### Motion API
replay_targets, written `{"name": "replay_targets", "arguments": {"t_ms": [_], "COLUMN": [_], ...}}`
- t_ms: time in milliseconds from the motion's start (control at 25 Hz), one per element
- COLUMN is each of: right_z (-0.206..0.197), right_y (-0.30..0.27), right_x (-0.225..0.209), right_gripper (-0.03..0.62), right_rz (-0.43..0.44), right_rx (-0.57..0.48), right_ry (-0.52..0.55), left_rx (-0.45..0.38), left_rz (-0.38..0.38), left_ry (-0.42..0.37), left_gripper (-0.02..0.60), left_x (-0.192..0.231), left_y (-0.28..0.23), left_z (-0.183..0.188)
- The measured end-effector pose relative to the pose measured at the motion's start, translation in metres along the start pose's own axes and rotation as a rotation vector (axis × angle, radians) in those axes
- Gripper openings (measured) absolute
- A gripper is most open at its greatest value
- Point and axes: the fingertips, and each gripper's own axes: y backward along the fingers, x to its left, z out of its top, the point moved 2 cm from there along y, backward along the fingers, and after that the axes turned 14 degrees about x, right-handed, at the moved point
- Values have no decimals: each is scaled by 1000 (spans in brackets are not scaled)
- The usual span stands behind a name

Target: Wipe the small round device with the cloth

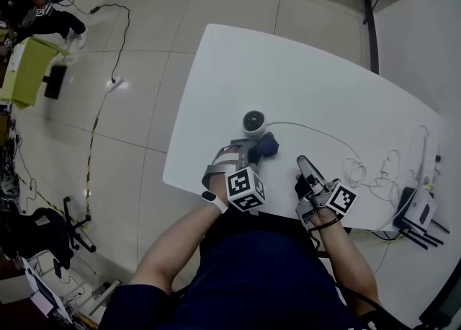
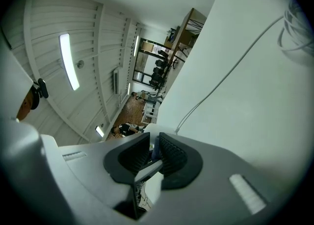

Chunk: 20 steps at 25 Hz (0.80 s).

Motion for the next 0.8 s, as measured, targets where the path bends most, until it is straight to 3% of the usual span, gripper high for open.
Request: {"name": "replay_targets", "arguments": {"t_ms": [40, 120, 200, 280, 440, 560, 800], "right_z": [0, 1, 3, 4, 4, 0, -7], "right_y": [-1, -6, -12, -18, -24, -24, -15], "right_x": [1, 5, 10, 15, 21, 23, 30], "right_gripper": [66, 66, 66, 66, 66, 66, 66], "right_rz": [1, 7, 14, 17, 23, 22, -8], "right_rx": [2, 8, 16, 20, 11, 2, -81], "right_ry": [3, 17, 31, 41, 44, 47, 16], "left_rx": [-24, -62, -62, -22, 81, 84, -4], "left_rz": [-30, -47, -12, 48, 146, 198, 142], "left_ry": [-8, -124, -282, -375, -434, -439, -481], "left_gripper": [106, 106, 106, 106, 106, 106, 106], "left_x": [-1, 3, 21, 52, 113, 153, 173], "left_y": [10, 31, 50, 61, 51, 34, 5], "left_z": [-3, -12, -25, -40, -63, -56, -8]}}
